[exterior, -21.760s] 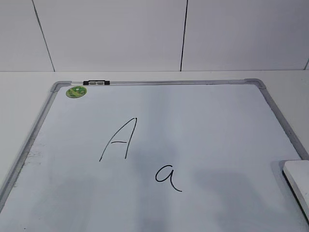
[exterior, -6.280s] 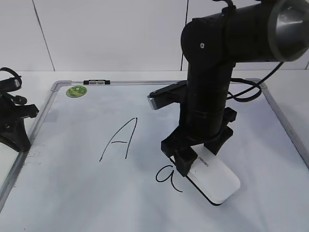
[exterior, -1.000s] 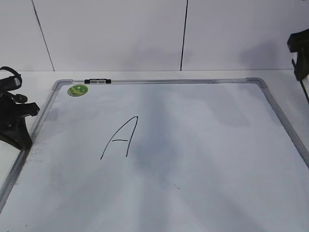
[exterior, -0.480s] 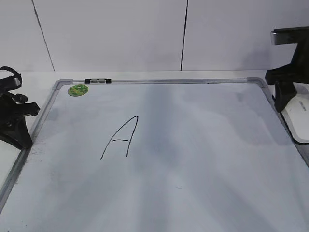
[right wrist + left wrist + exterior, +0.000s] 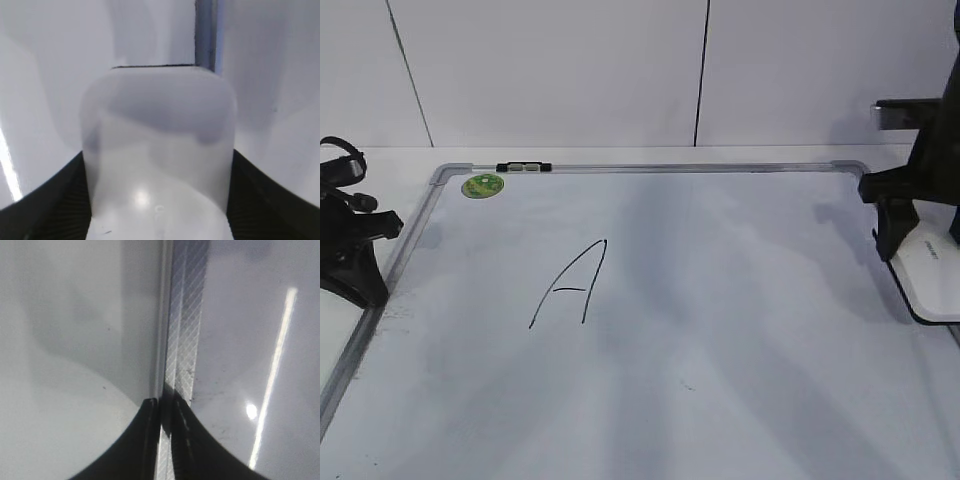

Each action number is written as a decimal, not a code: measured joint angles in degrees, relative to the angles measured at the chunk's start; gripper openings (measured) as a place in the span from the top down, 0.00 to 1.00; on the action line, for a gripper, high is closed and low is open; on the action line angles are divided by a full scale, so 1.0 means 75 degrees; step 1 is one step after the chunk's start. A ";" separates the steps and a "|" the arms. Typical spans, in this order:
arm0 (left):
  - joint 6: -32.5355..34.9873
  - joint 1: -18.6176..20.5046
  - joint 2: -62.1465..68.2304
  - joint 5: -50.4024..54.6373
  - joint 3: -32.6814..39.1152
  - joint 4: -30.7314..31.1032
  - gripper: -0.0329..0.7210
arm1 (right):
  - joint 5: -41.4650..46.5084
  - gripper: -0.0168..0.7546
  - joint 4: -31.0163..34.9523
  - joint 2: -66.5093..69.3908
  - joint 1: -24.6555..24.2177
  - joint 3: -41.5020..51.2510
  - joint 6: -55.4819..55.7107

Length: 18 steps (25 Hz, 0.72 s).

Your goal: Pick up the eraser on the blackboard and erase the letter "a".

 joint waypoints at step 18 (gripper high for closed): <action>0.0000 0.0000 0.0012 -0.0040 0.0000 -0.0060 0.88 | -0.0033 0.29 0.0051 0.1047 0.0000 -0.0697 -0.0044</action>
